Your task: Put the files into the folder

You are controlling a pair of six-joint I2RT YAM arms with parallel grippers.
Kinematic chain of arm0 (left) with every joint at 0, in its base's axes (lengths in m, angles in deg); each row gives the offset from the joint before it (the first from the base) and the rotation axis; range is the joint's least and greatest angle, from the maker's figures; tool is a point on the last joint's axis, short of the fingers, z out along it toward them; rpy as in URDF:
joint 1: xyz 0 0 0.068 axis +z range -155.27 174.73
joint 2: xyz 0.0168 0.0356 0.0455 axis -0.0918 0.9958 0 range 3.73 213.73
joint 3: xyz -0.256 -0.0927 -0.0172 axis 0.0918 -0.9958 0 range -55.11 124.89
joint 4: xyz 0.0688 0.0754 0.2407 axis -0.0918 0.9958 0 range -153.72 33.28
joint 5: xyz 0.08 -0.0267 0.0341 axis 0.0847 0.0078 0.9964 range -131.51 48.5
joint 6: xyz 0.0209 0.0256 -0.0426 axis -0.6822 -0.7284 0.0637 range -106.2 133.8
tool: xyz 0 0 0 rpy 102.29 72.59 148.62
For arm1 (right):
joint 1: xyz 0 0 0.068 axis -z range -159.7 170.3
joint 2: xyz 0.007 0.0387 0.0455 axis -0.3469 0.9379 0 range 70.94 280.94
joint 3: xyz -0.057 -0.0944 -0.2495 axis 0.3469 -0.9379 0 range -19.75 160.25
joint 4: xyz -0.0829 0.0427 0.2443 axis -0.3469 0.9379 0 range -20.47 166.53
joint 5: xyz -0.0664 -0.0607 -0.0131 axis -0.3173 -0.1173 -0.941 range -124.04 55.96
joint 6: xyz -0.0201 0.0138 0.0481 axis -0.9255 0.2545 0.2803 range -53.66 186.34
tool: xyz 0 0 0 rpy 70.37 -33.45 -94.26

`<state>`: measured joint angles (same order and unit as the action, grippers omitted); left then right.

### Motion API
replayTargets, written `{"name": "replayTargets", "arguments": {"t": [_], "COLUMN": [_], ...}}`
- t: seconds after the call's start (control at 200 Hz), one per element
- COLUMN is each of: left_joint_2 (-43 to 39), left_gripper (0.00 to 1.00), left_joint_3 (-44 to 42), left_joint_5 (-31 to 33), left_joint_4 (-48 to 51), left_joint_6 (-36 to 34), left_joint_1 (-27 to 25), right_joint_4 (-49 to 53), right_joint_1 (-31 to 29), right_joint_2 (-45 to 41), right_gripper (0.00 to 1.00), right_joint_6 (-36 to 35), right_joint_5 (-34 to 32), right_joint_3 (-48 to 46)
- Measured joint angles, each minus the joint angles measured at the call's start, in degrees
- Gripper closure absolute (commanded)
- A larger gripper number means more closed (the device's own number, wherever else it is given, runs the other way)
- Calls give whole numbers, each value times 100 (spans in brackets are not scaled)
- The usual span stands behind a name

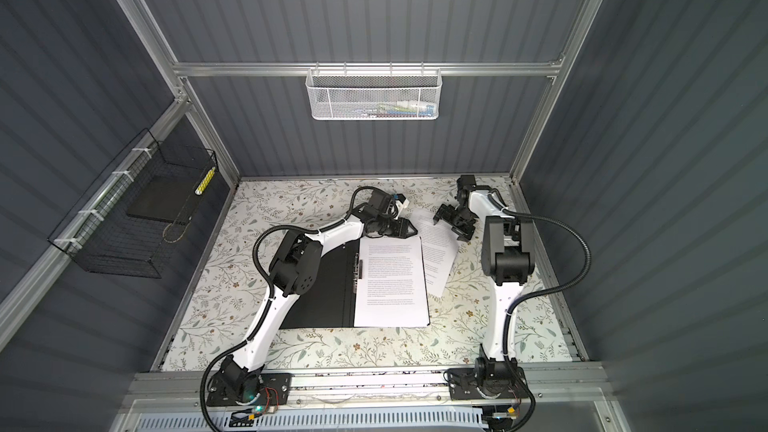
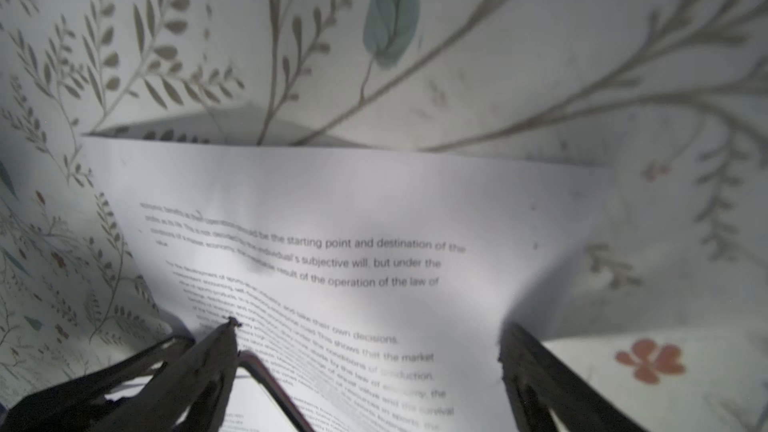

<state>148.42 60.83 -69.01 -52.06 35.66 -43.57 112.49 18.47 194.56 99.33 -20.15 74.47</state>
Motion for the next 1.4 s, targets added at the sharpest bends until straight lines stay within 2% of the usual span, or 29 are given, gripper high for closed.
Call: {"name": "replayTargets", "arguments": {"t": [0.215,0.64,1.055,1.216,1.401], "left_joint_2": [-20,-20,-20,-20,-20], "left_gripper": [49,49,49,49,49], "left_joint_3": [-59,-61,-61,-83,-131], "left_joint_5": [-66,-114,-129,-157,-236], "left_joint_4": [-37,-37,-37,-57,-138], "left_joint_6": [0,0,0,-2,-7], "left_joint_1": [7,44,74,92,92], "right_joint_4": [-330,-1537,-2614,-2334,-1611], "right_joint_1": [-50,76,164,208,376], "right_joint_2": [-402,-1515,-2409,-2535,-2529], "right_gripper": [1,1,1,1,1], "right_joint_6": [70,573,1019,957,787], "right_joint_5": [223,1563,2212,1884,874], "right_joint_3": [-671,-2557,-4048,-4015,-3397]}}
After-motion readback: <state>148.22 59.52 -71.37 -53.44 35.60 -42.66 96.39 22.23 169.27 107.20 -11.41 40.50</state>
